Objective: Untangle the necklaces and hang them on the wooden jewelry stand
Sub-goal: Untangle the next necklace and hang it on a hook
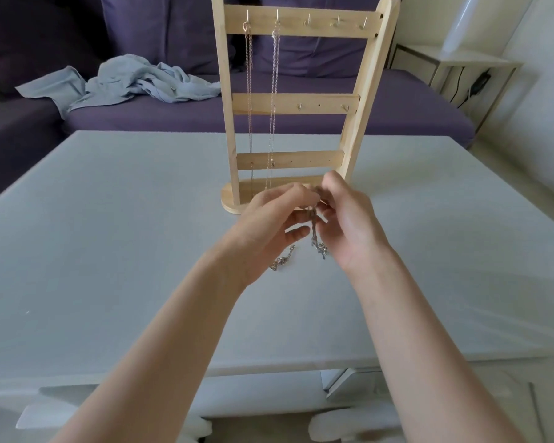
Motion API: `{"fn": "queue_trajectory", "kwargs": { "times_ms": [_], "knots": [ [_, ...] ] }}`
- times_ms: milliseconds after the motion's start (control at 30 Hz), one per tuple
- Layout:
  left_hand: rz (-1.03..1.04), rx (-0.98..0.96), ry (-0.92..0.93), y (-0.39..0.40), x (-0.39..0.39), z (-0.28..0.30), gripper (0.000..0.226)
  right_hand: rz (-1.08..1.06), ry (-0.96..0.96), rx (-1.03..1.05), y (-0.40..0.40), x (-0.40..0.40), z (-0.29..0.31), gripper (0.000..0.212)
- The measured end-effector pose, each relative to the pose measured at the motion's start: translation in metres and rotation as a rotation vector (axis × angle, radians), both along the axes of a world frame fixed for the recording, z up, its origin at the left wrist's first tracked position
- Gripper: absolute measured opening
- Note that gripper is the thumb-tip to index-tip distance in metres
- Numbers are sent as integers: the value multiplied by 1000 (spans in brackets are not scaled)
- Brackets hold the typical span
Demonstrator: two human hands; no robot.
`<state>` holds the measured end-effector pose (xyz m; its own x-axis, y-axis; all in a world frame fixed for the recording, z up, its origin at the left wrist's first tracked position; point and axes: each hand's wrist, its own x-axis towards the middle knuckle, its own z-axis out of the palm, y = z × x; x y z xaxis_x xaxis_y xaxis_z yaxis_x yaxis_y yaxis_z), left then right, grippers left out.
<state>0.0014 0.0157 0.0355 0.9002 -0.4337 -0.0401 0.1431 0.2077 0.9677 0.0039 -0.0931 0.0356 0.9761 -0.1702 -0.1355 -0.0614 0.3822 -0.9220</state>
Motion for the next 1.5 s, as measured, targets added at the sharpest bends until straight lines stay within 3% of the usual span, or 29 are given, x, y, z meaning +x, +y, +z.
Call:
{"fn": "queue_trajectory", "kwargs": {
  "times_ms": [100, 267, 500, 633, 767, 867, 933, 1033, 1167, 1267, 1433, 1500],
  "knots": [
    [175, 125, 19, 1, 4, -6, 18, -65, 14, 113, -2, 3, -2, 24],
    [358, -42, 151, 2, 9, -8, 7, -5, -14, 117, -2, 0, 1, 21],
    [525, 87, 9, -10, 9, -6, 5, 99, -32, 208, 2, -1, 5, 28],
    [498, 145, -73, -8, 11, -8, 6, 177, -23, 171, -5, -2, 6, 27],
    [440, 145, -89, -1, 15, -6, 11, 193, -46, -334, -15, -4, 0, 12],
    [382, 387, -268, -2, 14, -10, 14, 91, -34, -553, -22, -6, -2, 10],
    [328, 524, -371, -5, 11, -14, 17, 45, 30, -547, -24, -6, -3, 7],
    [242, 578, -368, -13, 5, -20, 19, -3, 139, -363, -25, -7, -3, 12],
    [244, 476, -187, -17, 2, -18, 16, -54, 144, -229, -25, -6, 0, 14],
    [274, 364, -62, -12, 5, -13, 12, -80, 101, -238, -26, -7, 0, 13],
    [230, 539, -162, -11, 6, -14, 20, -134, 31, -310, -27, -6, 3, 25],
    [205, 520, -157, -9, 6, -12, 24, -132, 49, -342, -28, -6, 3, 25]
  ]
}}
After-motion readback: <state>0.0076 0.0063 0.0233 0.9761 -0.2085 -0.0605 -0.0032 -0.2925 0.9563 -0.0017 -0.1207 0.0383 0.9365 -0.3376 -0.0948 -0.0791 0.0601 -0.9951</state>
